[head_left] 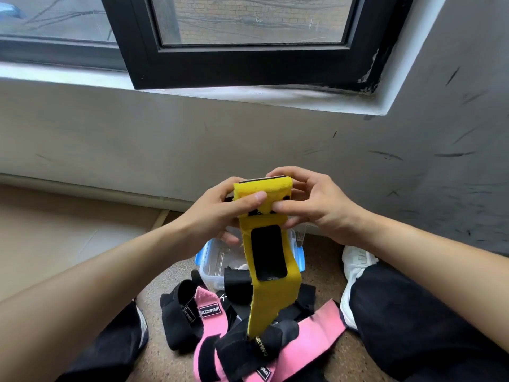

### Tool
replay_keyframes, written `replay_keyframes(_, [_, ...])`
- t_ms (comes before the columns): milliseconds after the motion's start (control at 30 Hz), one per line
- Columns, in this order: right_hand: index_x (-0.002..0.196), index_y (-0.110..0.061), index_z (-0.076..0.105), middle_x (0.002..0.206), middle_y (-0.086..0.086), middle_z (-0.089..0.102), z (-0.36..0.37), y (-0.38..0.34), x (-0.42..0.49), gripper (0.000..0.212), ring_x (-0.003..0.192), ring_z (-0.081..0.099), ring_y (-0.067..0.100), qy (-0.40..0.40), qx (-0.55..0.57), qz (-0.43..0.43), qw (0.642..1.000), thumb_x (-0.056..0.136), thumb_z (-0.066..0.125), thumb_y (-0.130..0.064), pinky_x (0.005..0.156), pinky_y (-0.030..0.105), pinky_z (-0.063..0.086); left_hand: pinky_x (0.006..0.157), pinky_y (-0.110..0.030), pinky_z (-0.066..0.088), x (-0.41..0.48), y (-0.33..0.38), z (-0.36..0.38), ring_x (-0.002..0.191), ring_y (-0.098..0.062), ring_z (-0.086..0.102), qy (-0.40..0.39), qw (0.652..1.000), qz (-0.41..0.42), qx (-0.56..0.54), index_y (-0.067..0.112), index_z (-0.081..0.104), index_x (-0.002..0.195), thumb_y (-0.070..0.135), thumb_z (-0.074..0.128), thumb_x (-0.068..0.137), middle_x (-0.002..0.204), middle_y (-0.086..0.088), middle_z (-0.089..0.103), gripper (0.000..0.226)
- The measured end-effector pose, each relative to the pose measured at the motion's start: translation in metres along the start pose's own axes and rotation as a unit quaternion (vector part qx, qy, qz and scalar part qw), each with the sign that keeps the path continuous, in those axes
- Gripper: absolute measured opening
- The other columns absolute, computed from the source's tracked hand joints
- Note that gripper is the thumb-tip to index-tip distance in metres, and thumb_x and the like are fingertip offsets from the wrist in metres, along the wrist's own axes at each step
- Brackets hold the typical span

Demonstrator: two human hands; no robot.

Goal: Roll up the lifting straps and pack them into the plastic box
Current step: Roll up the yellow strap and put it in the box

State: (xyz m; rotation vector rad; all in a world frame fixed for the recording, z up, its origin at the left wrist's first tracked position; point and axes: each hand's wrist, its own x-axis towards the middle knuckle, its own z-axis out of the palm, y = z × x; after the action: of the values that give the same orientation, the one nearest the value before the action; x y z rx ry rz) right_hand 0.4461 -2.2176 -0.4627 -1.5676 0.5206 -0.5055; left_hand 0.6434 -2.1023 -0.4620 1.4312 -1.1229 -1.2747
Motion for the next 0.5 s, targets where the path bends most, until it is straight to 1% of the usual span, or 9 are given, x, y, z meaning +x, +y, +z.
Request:
replay_keyframes(100, [0.129, -0.017, 0.062, 0.114, 0.003, 0.065, 0.001, 0.0017, -0.0011, 0.05, 0.101, 0.068, 0.021, 0.0, -0.03, -0.02, 0.999, 0.085, 0.076, 0.002, 0.063, 0.037, 0.063, 0.048, -0.023, 0.051, 0.0003, -0.0014, 0.0002, 0.078, -0.012, 0.07, 0.02, 1.0, 0.022, 0.001, 0.031, 0.064, 0.122, 0.043, 0.078, 0.078, 0.092, 0.008, 0.068, 0.048])
replay_keyframes(167, [0.133, -0.022, 0.061, 0.123, 0.002, 0.065, 0.0019, 0.0017, -0.0008, 0.054, 0.104, 0.069, 0.021, 0.008, -0.042, -0.018, 0.999, 0.085, 0.077, -0.001, 0.061, 0.037, 0.063, 0.048, -0.024, 0.049, 0.0016, -0.0007, -0.0005, 0.074, -0.009, 0.068, 0.03, 0.999, 0.032, -0.007, 0.031, 0.065, 0.122, 0.037, 0.08, 0.076, 0.09, 0.01, 0.068, 0.049])
replay_keyframes(233, [0.139, -0.029, 0.057, 0.131, 0.002, 0.064, 0.0022, 0.0003, -0.001, 0.058, 0.108, 0.071, 0.02, 0.01, -0.031, 0.018, 0.999, 0.088, 0.077, -0.01, 0.059, 0.037, 0.063, 0.05, -0.025, 0.05, 0.0026, 0.0007, -0.0005, 0.074, -0.01, 0.068, 0.03, 0.998, 0.045, -0.023, 0.029, 0.065, 0.123, 0.031, 0.08, 0.075, 0.091, 0.007, 0.068, 0.05])
replay_keyframes(267, [0.141, -0.033, 0.055, 0.132, 0.003, 0.064, 0.0021, -0.0008, -0.0012, 0.056, 0.109, 0.071, 0.02, -0.001, -0.023, 0.045, 0.999, 0.09, 0.074, -0.019, 0.058, 0.036, 0.062, 0.051, -0.026, 0.05, 0.0028, 0.0013, -0.0006, 0.076, -0.012, 0.068, 0.03, 0.998, 0.052, -0.031, 0.028, 0.064, 0.123, 0.029, 0.08, 0.075, 0.092, 0.004, 0.067, 0.051])
replay_keyframes(367, [0.134, -0.037, 0.059, 0.122, 0.003, 0.067, 0.0022, -0.0049, -0.0027, 0.04, 0.099, 0.069, 0.022, -0.051, -0.006, 0.117, 0.992, 0.095, 0.064, -0.047, 0.057, 0.032, 0.059, 0.055, -0.028, 0.053, 0.0022, 0.002, 0.0002, 0.079, -0.016, 0.069, 0.041, 0.996, 0.075, -0.036, 0.028, 0.064, 0.122, 0.025, 0.081, 0.074, 0.092, 0.0, 0.067, 0.051])
replay_keyframes(433, [0.129, -0.035, 0.063, 0.114, 0.003, 0.068, 0.0038, -0.0059, -0.0031, 0.046, 0.096, 0.068, 0.025, -0.054, 0.014, 0.146, 0.988, 0.09, 0.058, -0.059, 0.059, 0.032, 0.058, 0.057, -0.028, 0.055, 0.0013, 0.0009, 0.0025, 0.081, -0.014, 0.069, 0.045, 0.994, 0.098, -0.019, 0.028, 0.064, 0.121, 0.019, 0.085, 0.075, 0.092, 0.002, 0.069, 0.051])
replay_keyframes(500, [0.128, -0.031, 0.064, 0.115, 0.007, 0.068, 0.0062, -0.0049, -0.0014, 0.051, 0.098, 0.07, 0.03, -0.039, 0.032, 0.154, 0.987, 0.088, 0.058, -0.061, 0.066, 0.039, 0.062, 0.058, -0.025, 0.053, 0.0007, -0.0011, 0.0049, 0.081, -0.01, 0.068, 0.043, 0.992, 0.122, -0.007, 0.024, 0.063, 0.121, 0.01, 0.086, 0.079, 0.091, 0.003, 0.07, 0.05])
